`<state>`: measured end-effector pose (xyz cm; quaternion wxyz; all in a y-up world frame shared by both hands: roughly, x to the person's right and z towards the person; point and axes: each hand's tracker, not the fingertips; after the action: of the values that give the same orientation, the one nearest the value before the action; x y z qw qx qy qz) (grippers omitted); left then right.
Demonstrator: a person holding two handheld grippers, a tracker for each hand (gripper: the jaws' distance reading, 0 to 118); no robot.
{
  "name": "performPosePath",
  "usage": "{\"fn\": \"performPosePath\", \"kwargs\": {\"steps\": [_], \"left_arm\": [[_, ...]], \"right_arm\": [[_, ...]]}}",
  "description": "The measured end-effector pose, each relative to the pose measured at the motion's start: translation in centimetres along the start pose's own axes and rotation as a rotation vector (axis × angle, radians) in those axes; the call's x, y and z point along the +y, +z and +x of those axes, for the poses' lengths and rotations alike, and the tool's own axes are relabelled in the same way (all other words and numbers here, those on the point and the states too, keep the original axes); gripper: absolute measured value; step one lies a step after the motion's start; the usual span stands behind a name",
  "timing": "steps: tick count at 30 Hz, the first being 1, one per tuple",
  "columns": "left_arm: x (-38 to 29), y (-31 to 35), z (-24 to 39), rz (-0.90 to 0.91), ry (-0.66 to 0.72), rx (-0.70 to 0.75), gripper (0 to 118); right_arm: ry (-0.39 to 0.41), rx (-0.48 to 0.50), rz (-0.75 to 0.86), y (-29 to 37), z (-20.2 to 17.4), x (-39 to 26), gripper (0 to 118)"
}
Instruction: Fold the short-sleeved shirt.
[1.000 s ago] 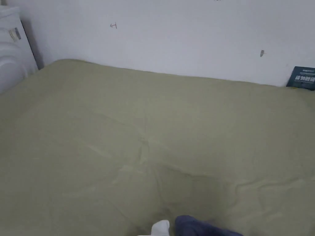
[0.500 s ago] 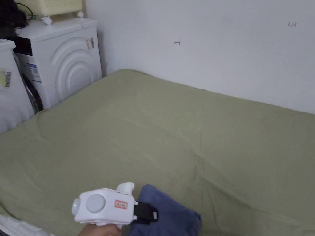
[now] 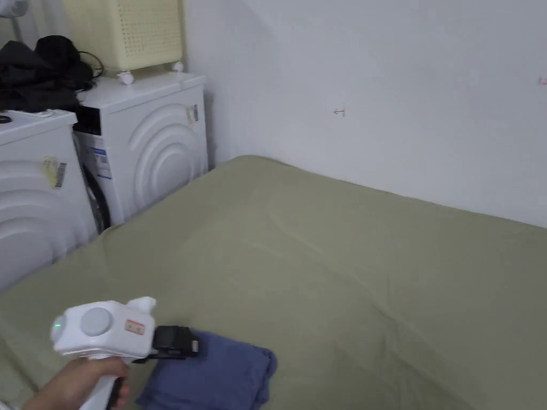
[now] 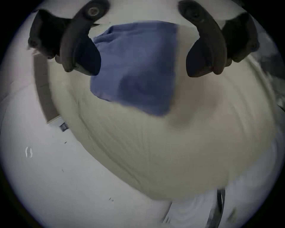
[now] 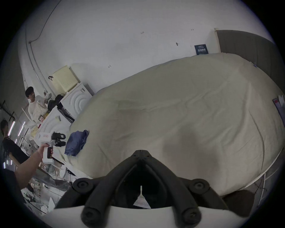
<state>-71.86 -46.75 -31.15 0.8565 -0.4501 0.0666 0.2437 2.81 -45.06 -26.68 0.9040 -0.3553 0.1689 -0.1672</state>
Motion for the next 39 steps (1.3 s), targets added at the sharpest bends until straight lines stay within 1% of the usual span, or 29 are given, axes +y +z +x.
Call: {"fn": "performPosePath", "kwargs": {"steps": [2, 3, 4, 5, 6, 7, 8, 9, 11, 12, 13, 14, 15, 16, 18, 19, 20, 21, 22, 23, 24, 25, 26, 27, 28, 29, 30, 34, 39], "left_arm": [[0.1, 4.9, 3.2, 0.146, -0.12, 0.208, 112], [0.2, 6.6, 5.0, 0.2, -0.18, 0.255, 112], [-0.1, 8.4, 7.6, 0.258, -0.254, 0.25, 112], [-0.7, 10.1, 10.5, 0.318, -0.315, 0.227, 112], [-1.3, 11.3, 13.2, 0.389, -0.331, 0.216, 107], [-2.7, 12.5, 16.7, 0.493, -0.347, 0.193, 95], [-3.5, 13.4, 19.7, 0.572, -0.362, 0.154, 74], [-4.3, 13.9, 22.6, 0.623, -0.369, 0.131, 74], [-6.2, 14.5, 29.2, 0.733, -0.397, 0.148, 53], [-7.0, 14.8, 32.4, 0.774, -0.426, 0.166, 15], [-8.0, 15.2, 35.3, 0.835, -0.439, 0.164, 7], [-8.7, 15.5, 37.7, 0.849, -0.43, 0.077, 6], [-9.0, 15.2, 39.8, 0.855, -0.426, 0.025, 0], [-9.5, 15.4, 41.9, 0.858, -0.422, 0.006, 0], [-10.2, 15.6, 45.0, 0.837, -0.428, 0.01, 0], [-10.6, 15.7, 45.9, 0.837, -0.421, -0.004, 0], [-10.9, 15.9, 46.8, 0.832, -0.423, -0.021, 0], [-11.1, 16.0, 47.5, 0.809, -0.418, -0.038, 0], [-11.2, 16.0, 48.1, 0.791, -0.423, -0.056, 0], [-11.5, 16.1, 48.4, 0.799, -0.438, -0.061, 0], [-11.6, 16.1, 48.8, 0.804, -0.465, -0.062, 3], [-11.8, 16.3, 49.4, 0.807, -0.481, -0.04, 25], [-11.8, 16.5, 49.7, 0.804, -0.495, -0.041, 68], [-11.8, 16.4, 49.8, 0.79, -0.505, -0.051, 118], [-11.9, 16.3, 50.1, 0.777, -0.515, -0.055, 116], [-12.1, 16.5, 50.0, 0.835, -0.535, -0.076, 118], [-12.0, 16.8, 50.2, 0.839, -0.529, -0.044, 118], [-12.5, 16.7, 50.3, 0.85, -0.54, -0.05, 118], [-13.0, 17.9, 50.4, 0.865, -0.525, -0.057, 118]], "right_arm": [[0.018, -0.002, 0.031, 1.0, 0.2, 1.0, 1], [0.024, -0.007, 0.046, 1.5, 0.4, 1.7, 1], [0.041, -0.019, 0.065, 2.0, 0.3, 2.6, 1], [0.064, -0.057, 0.104, 2.7, 0.2, 4.0, 1], [0.076, -0.077, 0.134, 3.2, 0.1, 5.3, 1], [0.09, -0.079, 0.184, 4.0, 0.0, 7.3, 1], [0.109, -0.097, 0.236, 4.8, 0.1, 9.3, 1], [0.138, -0.119, 0.292, 5.7, -0.3, 11.0, 1], [0.244, -0.171, 0.406, 7.5, -1.7, 14.8, 1], [0.296, -0.209, 0.448, 8.2, -2.3, 16.3, 1], [0.363, -0.261, 0.499, 8.9, -3.0, 17.7, 1], [0.421, -0.296, 0.529, 9.5, -3.5, 18.8, 1], [0.461, -0.327, 0.559, 9.9, -3.9, 19.5, 1], [0.499, -0.353, 0.589, 10.1, -4.0, 20.0, 1], [0.527, -0.339, 0.618, 11.1, -4.2, 20.2, 1], [0.496, -0.305, 0.606, 11.7, -4.0, 20.0, 1], [0.44, -0.258, 0.609, 12.2, -3.8, 19.6, 1], [0.417, -0.233, 0.602, 12.4, -3.6, 19.4, 1], [0.417, -0.219, 0.593, 12.6, -3.5, 19.2, 1], [0.432, -0.238, 0.592, 12.6, -3.4, 19.1, 1], [0.428, -0.251, 0.605, 12.5, -3.3, 18.9, 8], [0.383, -0.218, 0.647, 12.9, -2.9, 18.7, 37], [0.357, -0.186, 0.669, 13.2, -2.7, 18.7, 78], [0.336, -0.163, 0.68, 13.2, -2.7, 18.6, 107], [0.376, -0.213, 0.666, 13.3, -2.7, 18.6, 110], [0.405, -0.244, 0.694, 13.5, -2.8, 18.3, 110], [0.423, -0.267, 0.718, 13.5, -2.8, 18.2, 110], [0.43, -0.23, 0.733, 13.8, -3.2, 18.2, 110], [0.41, -0.253, 0.732, 14.0, -3.2, 18.5, 110]]}}
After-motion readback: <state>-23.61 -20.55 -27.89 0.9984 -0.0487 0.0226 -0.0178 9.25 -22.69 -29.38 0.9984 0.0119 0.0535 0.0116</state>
